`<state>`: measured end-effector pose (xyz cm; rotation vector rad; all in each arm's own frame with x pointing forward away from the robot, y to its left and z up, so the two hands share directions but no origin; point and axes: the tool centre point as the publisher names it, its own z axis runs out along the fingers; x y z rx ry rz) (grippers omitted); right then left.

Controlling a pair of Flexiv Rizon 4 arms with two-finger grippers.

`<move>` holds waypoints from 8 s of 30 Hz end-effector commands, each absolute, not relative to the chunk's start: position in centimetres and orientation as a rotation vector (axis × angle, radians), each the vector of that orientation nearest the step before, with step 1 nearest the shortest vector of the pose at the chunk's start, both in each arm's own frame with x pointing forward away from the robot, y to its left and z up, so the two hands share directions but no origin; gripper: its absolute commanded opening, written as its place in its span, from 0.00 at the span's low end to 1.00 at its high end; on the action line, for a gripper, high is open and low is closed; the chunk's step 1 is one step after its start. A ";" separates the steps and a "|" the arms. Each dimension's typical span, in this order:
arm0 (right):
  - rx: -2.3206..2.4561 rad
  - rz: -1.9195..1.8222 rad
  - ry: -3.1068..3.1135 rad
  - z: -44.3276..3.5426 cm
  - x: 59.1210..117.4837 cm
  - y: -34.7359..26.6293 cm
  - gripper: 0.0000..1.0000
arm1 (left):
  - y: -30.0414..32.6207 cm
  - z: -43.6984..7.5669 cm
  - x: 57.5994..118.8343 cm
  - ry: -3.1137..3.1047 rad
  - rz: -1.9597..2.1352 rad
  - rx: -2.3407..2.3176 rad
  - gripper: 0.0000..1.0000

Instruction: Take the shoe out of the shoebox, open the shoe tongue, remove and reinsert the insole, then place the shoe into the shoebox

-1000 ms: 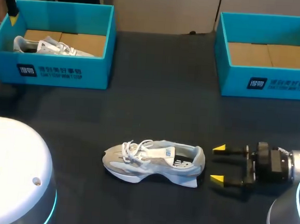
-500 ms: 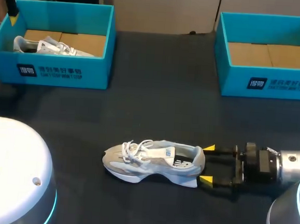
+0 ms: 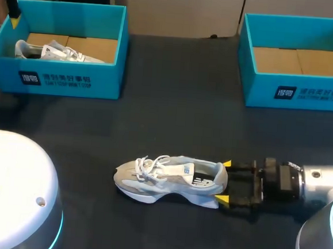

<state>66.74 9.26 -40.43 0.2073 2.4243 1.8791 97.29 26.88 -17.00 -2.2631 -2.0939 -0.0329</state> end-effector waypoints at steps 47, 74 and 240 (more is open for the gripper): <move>0.131 1.881 2.486 -41.7 66.9 12.1 0.32 | 26.9 -16.9 97.1 -2.094 -0.039 -2.263 1.00; 0.115 1.878 2.480 -41.4 66.9 12.1 0.00 | 25.1 -16.1 95.2 -2.194 0.036 -2.214 1.00; 0.115 1.878 2.480 -41.4 66.9 12.1 0.00 | -20.1 -29.6 66.2 -2.428 -0.359 1.890 1.00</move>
